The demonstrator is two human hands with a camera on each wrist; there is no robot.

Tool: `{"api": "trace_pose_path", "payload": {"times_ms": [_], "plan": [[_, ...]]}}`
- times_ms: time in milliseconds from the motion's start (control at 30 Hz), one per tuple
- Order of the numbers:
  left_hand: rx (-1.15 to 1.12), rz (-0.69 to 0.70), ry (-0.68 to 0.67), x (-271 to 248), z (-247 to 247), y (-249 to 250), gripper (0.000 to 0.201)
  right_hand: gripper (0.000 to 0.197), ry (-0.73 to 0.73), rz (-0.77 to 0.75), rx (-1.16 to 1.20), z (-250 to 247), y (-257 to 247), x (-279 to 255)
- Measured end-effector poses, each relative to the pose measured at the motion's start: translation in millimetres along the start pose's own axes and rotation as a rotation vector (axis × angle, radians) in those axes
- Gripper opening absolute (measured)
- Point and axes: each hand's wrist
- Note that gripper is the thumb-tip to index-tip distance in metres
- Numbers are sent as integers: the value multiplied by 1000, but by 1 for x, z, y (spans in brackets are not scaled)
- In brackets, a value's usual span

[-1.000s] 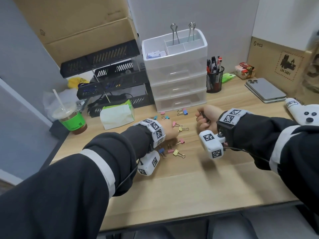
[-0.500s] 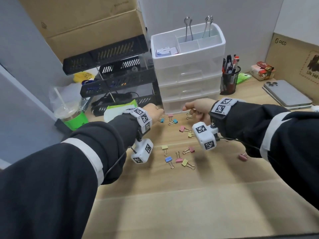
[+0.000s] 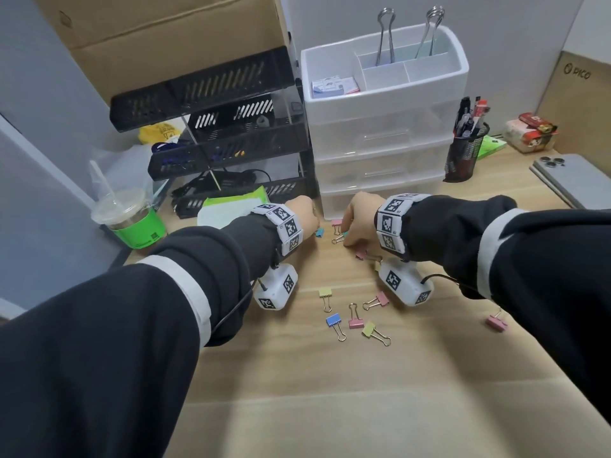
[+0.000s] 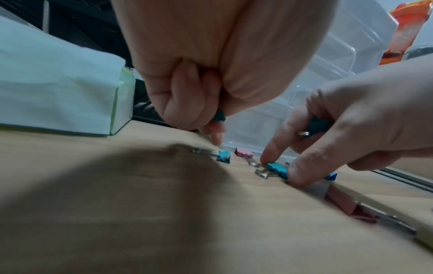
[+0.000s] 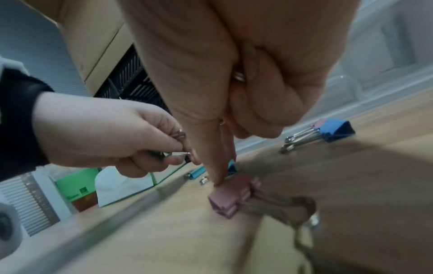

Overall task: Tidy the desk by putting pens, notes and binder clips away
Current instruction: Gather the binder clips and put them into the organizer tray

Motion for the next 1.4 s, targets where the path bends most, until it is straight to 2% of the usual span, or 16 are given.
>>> {"api": "trace_pose_path", "payload": {"times_ms": [133,267,300,367,433,567,667,700,800,900,1033,1200,1300,1400], "plan": [[69,113,83,6,7,-8,28,33,-4,21,30,4,3,0],[139,180,95,0,7,-6,31,33,-36,88,277,-8,12,-6],[161,184,96,0,8,-6,32,28,-91,124,368,-12,15,-8],[185,194,136,-2,10,-5,32,17,-308,260,749,-20,24,-12],[210,211,141,-3,14,-2,35,21,-468,360,1115,-30,36,-18],[278,206,87,4,22,2,41,20,-453,339,1501,-52,63,-32],[350,225,122,-6,17,3,18,23,-365,341,1552,-65,80,-39],[368,231,141,-5,19,2,18,23,-336,349,1540,-68,84,-41],[357,270,140,-9,24,0,19,29,-264,372,1472,-73,88,-47],[314,276,139,-16,25,6,18,35,-255,407,1417,-71,89,-53],[280,233,153,-25,13,11,39,26,-288,489,1526,-66,86,-52],[195,193,103,-35,-3,18,33,36,-285,538,1688,-47,69,-48],[27,205,106,-47,-11,27,26,20,-215,554,1752,-36,60,-45],[-118,305,143,-63,-32,43,26,7,-213,523,1852,-27,54,-44]]}}
Point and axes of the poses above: each hand's wrist, its own x-axis towards the middle knuckle, its own z-axis out of the palm, y = z × x, and after that the axes turned 10 degrees about x, right-handed
